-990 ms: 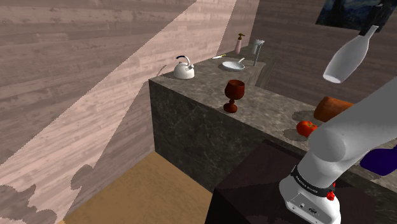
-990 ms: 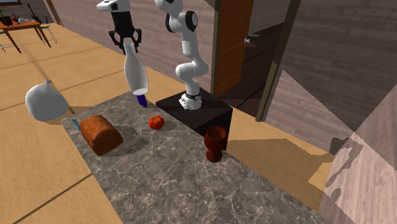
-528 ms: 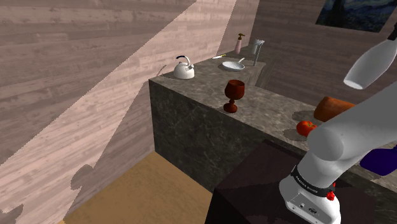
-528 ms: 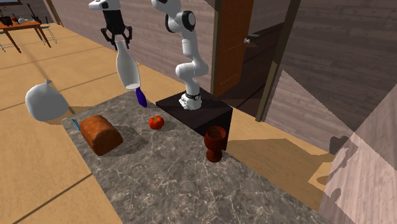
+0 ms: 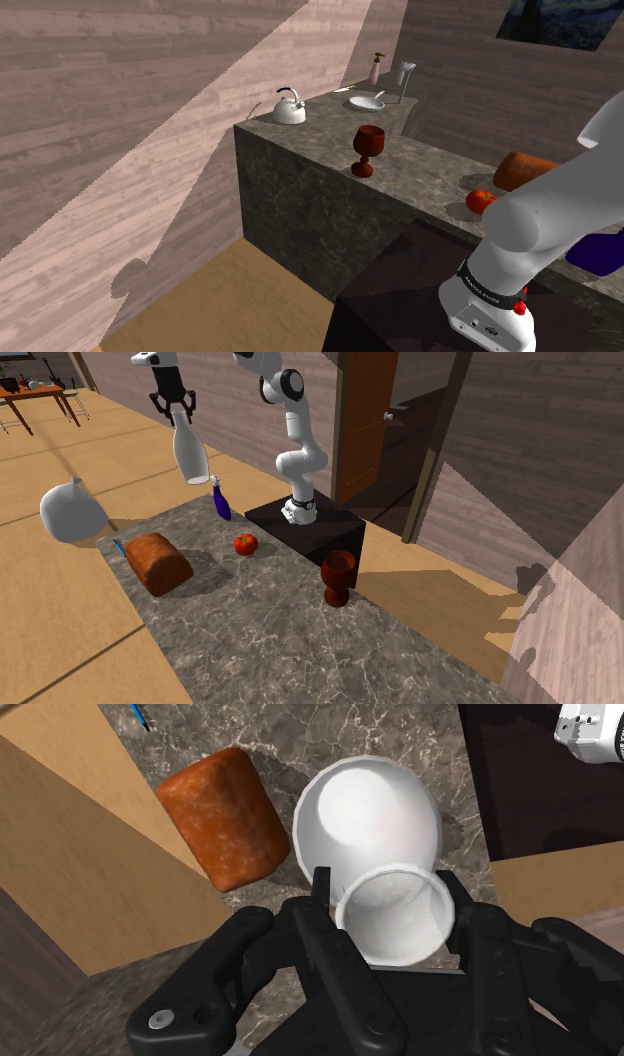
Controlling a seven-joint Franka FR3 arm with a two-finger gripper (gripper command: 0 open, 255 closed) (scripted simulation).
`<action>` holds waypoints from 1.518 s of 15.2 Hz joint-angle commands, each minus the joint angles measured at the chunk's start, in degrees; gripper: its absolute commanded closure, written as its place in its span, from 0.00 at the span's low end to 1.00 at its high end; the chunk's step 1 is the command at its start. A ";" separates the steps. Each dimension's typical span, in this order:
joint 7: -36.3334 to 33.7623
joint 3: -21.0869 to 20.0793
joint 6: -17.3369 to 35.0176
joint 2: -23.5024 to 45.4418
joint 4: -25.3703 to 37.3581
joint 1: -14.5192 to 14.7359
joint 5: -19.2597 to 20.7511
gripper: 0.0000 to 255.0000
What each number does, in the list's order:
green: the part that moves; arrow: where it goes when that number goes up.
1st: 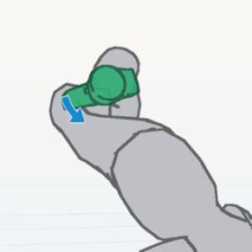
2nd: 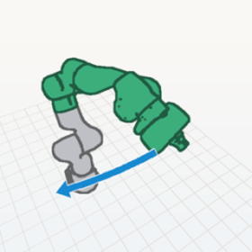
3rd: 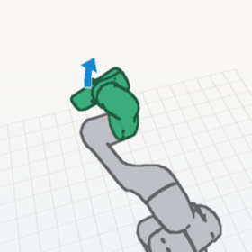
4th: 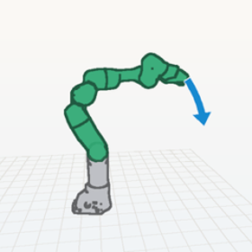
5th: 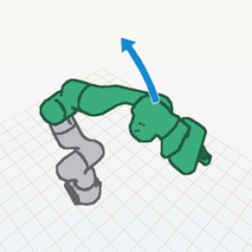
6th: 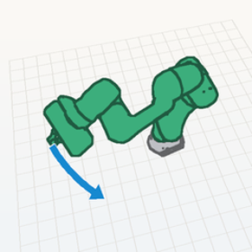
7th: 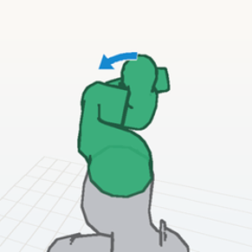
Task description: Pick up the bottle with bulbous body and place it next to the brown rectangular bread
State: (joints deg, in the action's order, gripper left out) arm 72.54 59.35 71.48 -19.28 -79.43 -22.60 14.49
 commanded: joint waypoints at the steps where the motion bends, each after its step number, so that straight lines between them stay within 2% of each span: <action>1: 0.20 -0.06 0.92 -0.62 -1.25 -0.34 0.50 1.00; 10: -2.99 -4.59 7.69 -6.42 -12.93 -3.87 3.92 1.00; 23: -5.48 -5.86 16.91 -11.37 -26.48 -6.82 7.03 1.00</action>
State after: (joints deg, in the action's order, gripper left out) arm 67.28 53.59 87.55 -30.19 -104.69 -29.13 21.21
